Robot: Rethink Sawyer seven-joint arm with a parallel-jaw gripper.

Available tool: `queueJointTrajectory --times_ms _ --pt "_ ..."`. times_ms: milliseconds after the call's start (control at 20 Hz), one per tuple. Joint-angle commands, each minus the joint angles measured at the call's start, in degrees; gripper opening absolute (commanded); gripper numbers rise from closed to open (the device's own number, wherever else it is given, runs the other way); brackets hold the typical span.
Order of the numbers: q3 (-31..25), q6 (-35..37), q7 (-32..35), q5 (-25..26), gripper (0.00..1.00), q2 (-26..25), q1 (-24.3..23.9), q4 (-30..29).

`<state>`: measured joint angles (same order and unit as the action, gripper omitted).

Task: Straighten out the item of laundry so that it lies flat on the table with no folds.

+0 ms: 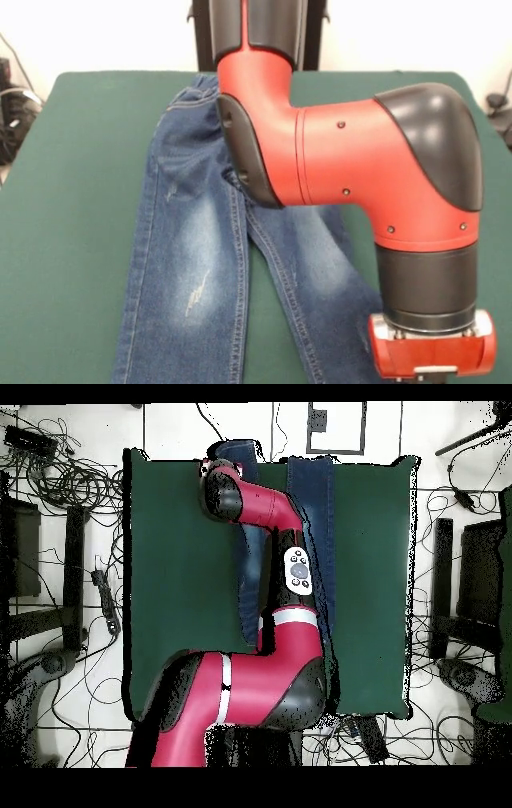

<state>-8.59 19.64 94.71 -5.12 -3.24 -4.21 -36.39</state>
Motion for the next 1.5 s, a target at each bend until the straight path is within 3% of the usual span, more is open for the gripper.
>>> queueJointTrajectory --times_ms 50,450,700,900,950,1500 --pt "-1.59 -8.29 9.31 0.05 0.00 -2.44 0.87 3.70" --pt "-1.73 -4.48 -0.73 5.29 0.00 0.45 -2.97 4.12" --pt "-1.13 -3.34 -0.16 7.35 0.00 0.58 -2.62 6.11" --pt "1.90 -4.49 7.79 6.85 0.00 0.66 -2.12 3.82" --pt "1.92 -4.15 8.00 6.86 1.00 1.47 -2.26 1.44" --pt "2.60 -4.05 12.75 3.99 1.00 1.98 -1.69 0.32"
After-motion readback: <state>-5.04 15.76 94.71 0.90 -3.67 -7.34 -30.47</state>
